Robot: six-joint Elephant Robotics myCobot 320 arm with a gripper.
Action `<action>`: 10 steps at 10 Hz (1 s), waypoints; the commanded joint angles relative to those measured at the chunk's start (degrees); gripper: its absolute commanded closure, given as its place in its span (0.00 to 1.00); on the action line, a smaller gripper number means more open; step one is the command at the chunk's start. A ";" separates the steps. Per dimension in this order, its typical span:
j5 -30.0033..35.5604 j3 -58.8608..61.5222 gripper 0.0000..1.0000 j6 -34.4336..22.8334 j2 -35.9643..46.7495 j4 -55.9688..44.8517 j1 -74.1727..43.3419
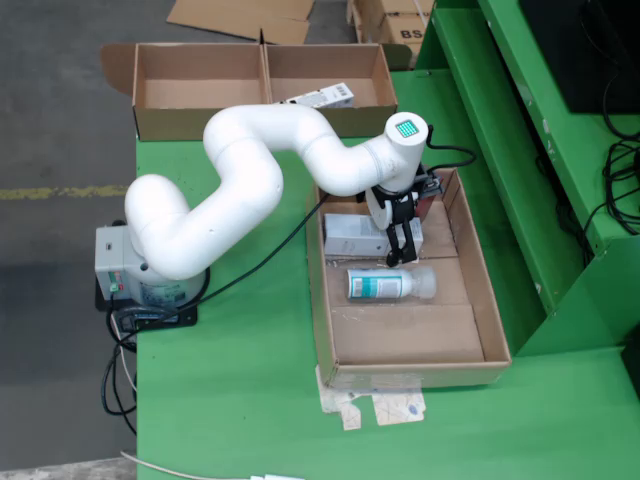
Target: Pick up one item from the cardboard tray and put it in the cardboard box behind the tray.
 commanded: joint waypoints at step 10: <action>0.33 0.82 0.70 -0.12 1.42 0.32 -0.41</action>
